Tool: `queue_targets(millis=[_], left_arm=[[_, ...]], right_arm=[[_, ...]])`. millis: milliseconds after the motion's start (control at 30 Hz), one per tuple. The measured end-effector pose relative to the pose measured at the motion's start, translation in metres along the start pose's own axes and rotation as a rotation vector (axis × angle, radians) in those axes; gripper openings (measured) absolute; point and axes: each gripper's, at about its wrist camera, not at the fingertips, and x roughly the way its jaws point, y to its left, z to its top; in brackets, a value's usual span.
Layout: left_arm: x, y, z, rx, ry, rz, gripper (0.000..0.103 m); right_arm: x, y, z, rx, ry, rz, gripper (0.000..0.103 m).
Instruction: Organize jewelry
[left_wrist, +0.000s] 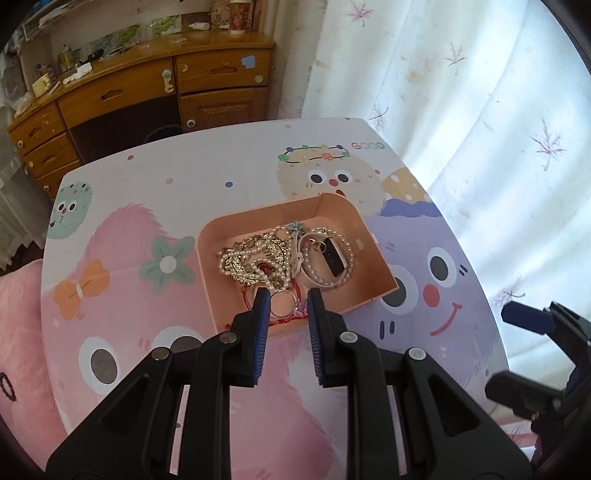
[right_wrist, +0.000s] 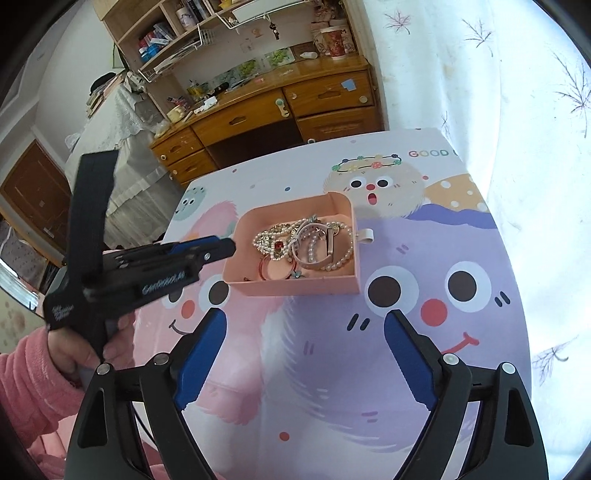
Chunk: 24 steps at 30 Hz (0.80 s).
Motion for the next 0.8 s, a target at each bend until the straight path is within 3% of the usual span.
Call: queue_targets(millis=[67, 100, 133, 167, 200, 300, 433, 567, 700, 800], left_arm=[[0.003, 0.000, 0.001, -0.017, 0.017, 0.002, 0.019], [0.003, 0.000, 0.001, -0.030, 0.031, 0.001, 0.024], [0.003, -0.001, 0.000, -0.043, 0.045, 0.002, 0.031], [0.002, 0.000, -0.002, -0.054, 0.056, 0.010, 0.047], [-0.002, 0.000, -0.005, -0.060, 0.057, 0.016, 0.054], [-0.020, 0.004, -0.014, -0.070, 0.030, 0.019, 0.055], [-0.043, 0.020, -0.035, -0.119, 0.030, 0.082, 0.055], [-0.066, 0.044, -0.083, -0.206, 0.056, 0.148, 0.055], [-0.084, 0.059, -0.132, -0.233, 0.071, 0.152, 0.055], [-0.100, 0.063, -0.165, -0.237, 0.101, 0.179, 0.055]], right_arm=[[0.002, -0.003, 0.001, 0.005, 0.014, 0.014, 0.090], [0.004, -0.005, 0.001, 0.008, 0.022, 0.015, 0.091], [0.006, -0.004, -0.001, 0.010, 0.027, 0.014, 0.092], [0.007, -0.004, -0.001, 0.014, 0.032, 0.010, 0.093], [0.006, -0.004, -0.001, 0.018, 0.033, 0.004, 0.094], [0.003, 0.002, -0.005, 0.025, 0.019, -0.014, 0.098], [0.001, 0.013, -0.015, 0.029, 0.015, -0.090, 0.100], [-0.004, 0.023, -0.039, 0.070, 0.040, -0.180, 0.102], [0.000, 0.028, -0.074, 0.101, 0.067, -0.200, 0.102], [0.001, 0.033, -0.092, 0.123, 0.119, -0.141, 0.102]])
